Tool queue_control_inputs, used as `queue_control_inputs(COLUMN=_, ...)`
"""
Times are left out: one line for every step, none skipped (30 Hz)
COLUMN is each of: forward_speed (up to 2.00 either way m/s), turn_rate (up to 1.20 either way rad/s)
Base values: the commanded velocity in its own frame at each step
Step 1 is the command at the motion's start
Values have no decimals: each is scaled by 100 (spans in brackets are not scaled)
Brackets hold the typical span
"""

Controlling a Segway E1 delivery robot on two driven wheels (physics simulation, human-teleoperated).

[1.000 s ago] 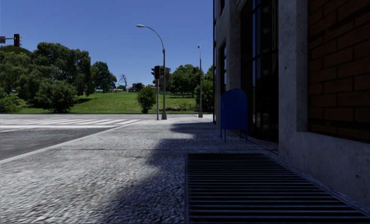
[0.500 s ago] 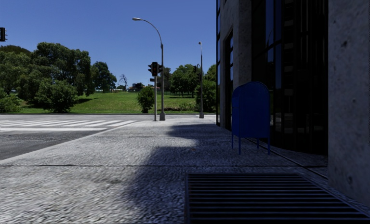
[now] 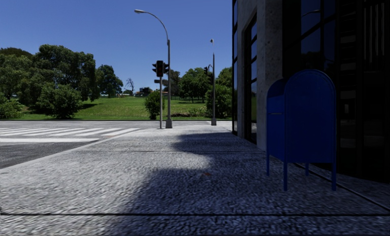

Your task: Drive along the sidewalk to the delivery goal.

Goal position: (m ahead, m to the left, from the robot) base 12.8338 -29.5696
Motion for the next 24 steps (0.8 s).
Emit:
queue_control_inputs(forward_speed=200, turn_rate=0)
queue_control_inputs(forward_speed=200, turn_rate=0)
queue_control_inputs(forward_speed=200, turn_rate=0)
queue_control_inputs(forward_speed=200, turn_rate=0)
queue_control_inputs(forward_speed=200, turn_rate=0)
queue_control_inputs(forward_speed=200, turn_rate=0)
queue_control_inputs(forward_speed=200, turn_rate=0)
queue_control_inputs(forward_speed=200, turn_rate=0)
queue_control_inputs(forward_speed=200, turn_rate=0)
queue_control_inputs(forward_speed=200, turn_rate=0)
queue_control_inputs(forward_speed=200, turn_rate=0)
queue_control_inputs(forward_speed=200, turn_rate=0)
queue_control_inputs(forward_speed=200, turn_rate=0)
queue_control_inputs(forward_speed=200, turn_rate=0)
queue_control_inputs(forward_speed=200, turn_rate=0)
queue_control_inputs(forward_speed=200, turn_rate=0)
queue_control_inputs(forward_speed=200, turn_rate=0)
queue_control_inputs(forward_speed=200, turn_rate=0)
queue_control_inputs(forward_speed=200, turn_rate=0)
queue_control_inputs(forward_speed=200, turn_rate=0)
queue_control_inputs(forward_speed=200, turn_rate=0)
queue_control_inputs(forward_speed=200, turn_rate=0)
queue_control_inputs(forward_speed=200, turn_rate=0)
queue_control_inputs(forward_speed=200, turn_rate=0)
